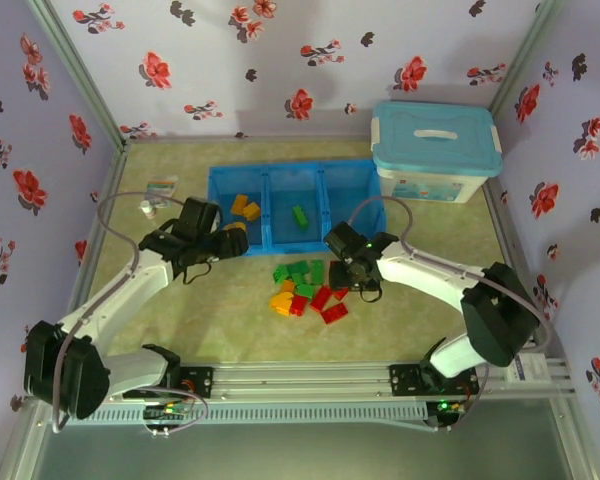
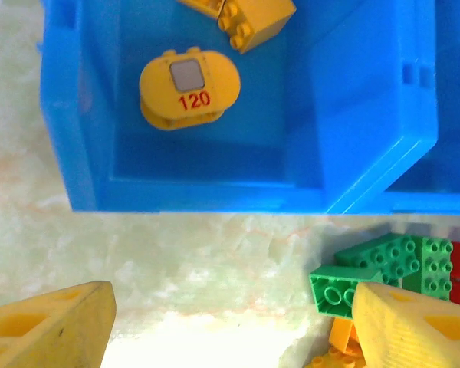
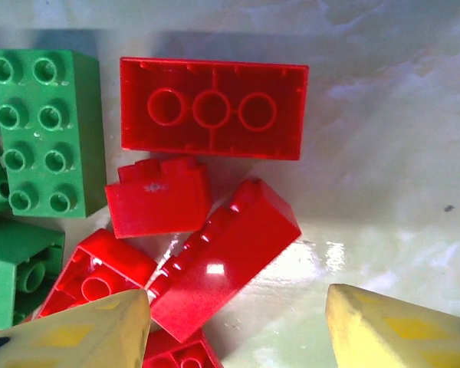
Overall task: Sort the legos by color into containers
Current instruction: Pick up the lego from the center of the table.
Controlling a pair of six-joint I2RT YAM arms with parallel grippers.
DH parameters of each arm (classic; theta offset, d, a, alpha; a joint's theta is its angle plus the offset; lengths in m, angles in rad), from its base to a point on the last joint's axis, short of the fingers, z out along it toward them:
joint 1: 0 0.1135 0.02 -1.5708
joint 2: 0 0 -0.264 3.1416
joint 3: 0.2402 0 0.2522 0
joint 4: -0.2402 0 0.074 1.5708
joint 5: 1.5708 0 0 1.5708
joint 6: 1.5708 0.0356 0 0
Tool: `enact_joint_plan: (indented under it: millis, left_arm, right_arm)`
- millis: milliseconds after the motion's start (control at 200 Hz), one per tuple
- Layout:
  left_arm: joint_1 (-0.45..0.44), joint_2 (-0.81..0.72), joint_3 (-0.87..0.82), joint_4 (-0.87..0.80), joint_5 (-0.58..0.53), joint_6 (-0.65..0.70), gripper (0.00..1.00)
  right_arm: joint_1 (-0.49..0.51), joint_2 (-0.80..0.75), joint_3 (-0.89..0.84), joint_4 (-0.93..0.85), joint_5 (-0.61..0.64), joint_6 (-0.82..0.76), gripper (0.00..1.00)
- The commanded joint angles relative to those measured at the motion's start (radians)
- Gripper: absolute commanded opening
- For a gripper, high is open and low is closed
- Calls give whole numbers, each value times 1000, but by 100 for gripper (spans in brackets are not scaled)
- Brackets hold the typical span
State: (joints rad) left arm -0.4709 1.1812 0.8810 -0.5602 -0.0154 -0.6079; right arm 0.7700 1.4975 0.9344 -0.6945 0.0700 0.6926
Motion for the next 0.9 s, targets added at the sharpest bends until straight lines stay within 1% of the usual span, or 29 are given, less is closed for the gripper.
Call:
enact_joint_plan:
  millis: [0,160,275,400,615,730,795,895]
  left_arm:
    - [-7,-53,-29,6,-13,-24,81]
    - [-6,-84,-67,6,-23,-39,81]
    - [-6,-86,-85,11,-23,-45,81]
    - [-6,-85,-98,21,-23,-47,81]
    - [-6,-85,-102,29,-33,-53,80]
    - [-6,-86,-100,29,-37,-52,80]
    - [-6,-85,-100,28,-41,-49,81]
    - [-6,-83,-96,26,-42,-45,80]
  right_arm:
    - [-5,40,11,19,-1,34,61]
    - [-5,86,7,16,19,54,59]
    - [-5,105,-6,26,21,64,55]
    - [-5,109,-16,36,21,68,47]
    - [-5,107,-17,26,27,64,28]
    - [-5,80,-8,-2,42,58,21]
    - [-5,53,-3,-22,54,49,17]
    - [-5,16,25,-70,83,33,17]
